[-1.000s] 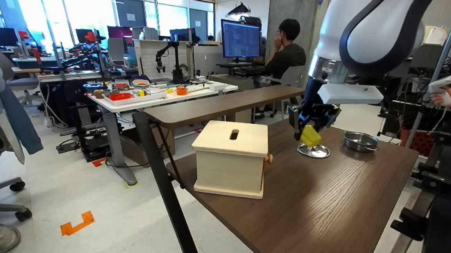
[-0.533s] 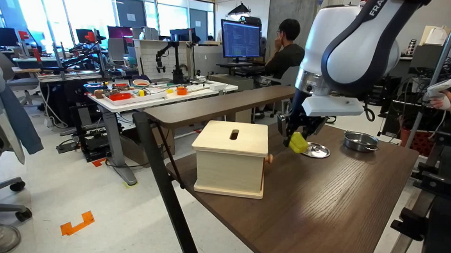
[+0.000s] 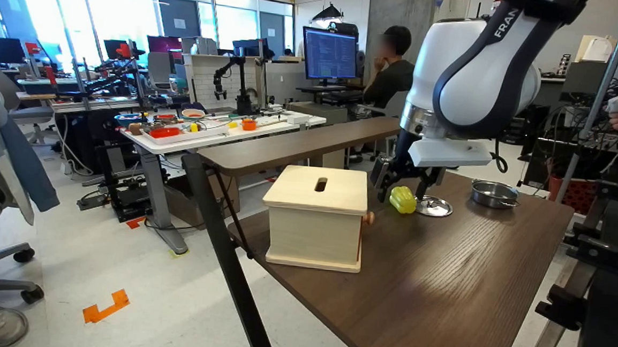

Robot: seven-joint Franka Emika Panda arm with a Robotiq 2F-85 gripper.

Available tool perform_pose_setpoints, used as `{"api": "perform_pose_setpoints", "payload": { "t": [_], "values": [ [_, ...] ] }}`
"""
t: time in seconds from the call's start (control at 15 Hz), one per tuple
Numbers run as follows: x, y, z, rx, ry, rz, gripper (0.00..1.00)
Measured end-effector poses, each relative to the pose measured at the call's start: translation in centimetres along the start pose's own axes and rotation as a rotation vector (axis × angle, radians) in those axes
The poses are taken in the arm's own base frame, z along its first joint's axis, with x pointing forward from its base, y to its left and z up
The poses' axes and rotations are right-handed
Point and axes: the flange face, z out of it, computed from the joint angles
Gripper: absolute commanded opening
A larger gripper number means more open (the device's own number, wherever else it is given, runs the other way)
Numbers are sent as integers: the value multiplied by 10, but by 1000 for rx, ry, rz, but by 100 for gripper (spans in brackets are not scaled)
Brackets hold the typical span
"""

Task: Move the yellow bell pepper

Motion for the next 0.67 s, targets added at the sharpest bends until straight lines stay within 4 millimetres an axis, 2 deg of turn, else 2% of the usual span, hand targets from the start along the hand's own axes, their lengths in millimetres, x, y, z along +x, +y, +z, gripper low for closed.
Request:
{"api": "perform_pose_setpoints", "payload": {
  "t": [0.2,0.4,0.53,0.6,0.67],
  "values": [
    [7,0,-11,16,27,6,100],
    [14,5,-42,49,71,20,100],
    [7,12,-69,77,85,2,100],
    [-3,15,-80,91,79,-21,100],
    [-9,17,-87,95,72,-26,100]
  ]
}}
